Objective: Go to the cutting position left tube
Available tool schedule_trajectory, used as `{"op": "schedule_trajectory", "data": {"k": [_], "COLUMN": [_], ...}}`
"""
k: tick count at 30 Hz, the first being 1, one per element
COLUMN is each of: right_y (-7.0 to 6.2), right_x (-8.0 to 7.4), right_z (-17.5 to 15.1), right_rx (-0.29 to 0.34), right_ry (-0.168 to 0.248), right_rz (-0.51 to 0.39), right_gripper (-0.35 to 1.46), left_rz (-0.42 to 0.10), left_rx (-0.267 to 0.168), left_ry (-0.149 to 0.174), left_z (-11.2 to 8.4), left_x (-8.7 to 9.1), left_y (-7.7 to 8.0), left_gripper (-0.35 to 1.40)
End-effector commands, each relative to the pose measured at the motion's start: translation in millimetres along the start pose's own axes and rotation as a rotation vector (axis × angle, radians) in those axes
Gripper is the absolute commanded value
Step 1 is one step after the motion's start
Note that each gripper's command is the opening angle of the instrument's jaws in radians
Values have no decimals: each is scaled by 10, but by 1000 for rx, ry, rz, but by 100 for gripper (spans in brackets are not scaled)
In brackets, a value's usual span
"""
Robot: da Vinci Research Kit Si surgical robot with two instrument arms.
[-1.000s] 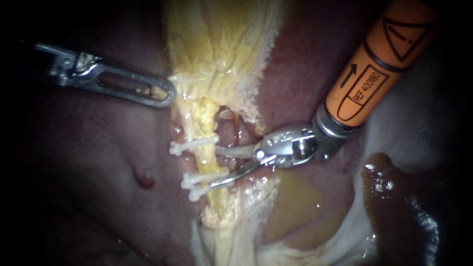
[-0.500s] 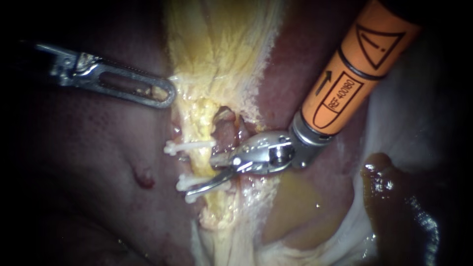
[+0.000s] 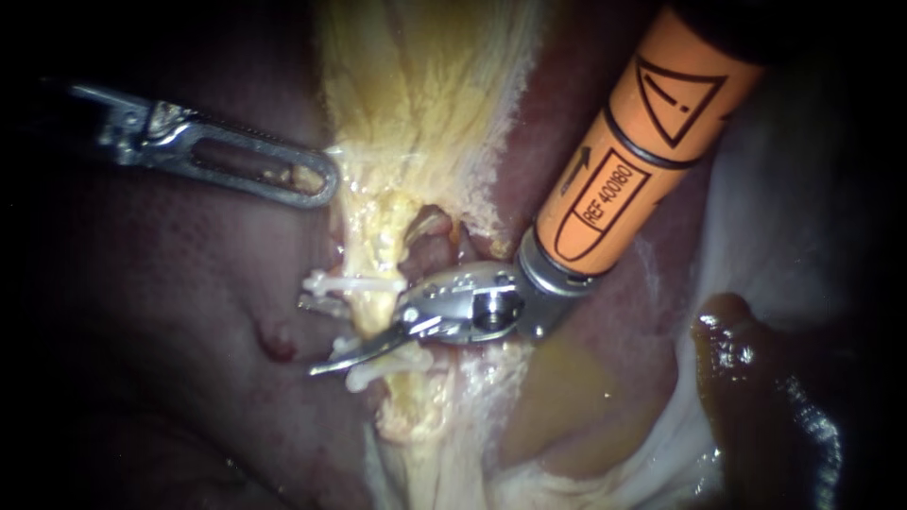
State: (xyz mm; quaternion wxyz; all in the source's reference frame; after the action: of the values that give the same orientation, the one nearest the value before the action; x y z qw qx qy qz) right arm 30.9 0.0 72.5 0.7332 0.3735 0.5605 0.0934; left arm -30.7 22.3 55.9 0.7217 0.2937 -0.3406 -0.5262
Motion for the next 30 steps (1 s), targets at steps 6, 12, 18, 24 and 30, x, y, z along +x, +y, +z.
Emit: {"op": "schedule_trajectory", "data": {"k": [6,12,18,24,30], "right_y": [1,-2,-16,-35,-47], "right_x": [2,4,10,26,41], "right_z": [3,3,5,7,7], "right_rx": [-5,-3,38,75,96], "right_ry": [5,5,15,37,63], "right_rz": [25,31,34,32,31], "right_gripper": [140,140,140,140,140], "left_rz": [0,0,0,0,0], "left_rx": [0,0,0,0,0], "left_ry": [0,0,0,1,1], "left_z": [0,1,0,-1,-1], "left_x": [0,0,0,0,0], "left_y": [0,0,0,2,2], "left_gripper": [-35,-35,-35,-35,-35]}}
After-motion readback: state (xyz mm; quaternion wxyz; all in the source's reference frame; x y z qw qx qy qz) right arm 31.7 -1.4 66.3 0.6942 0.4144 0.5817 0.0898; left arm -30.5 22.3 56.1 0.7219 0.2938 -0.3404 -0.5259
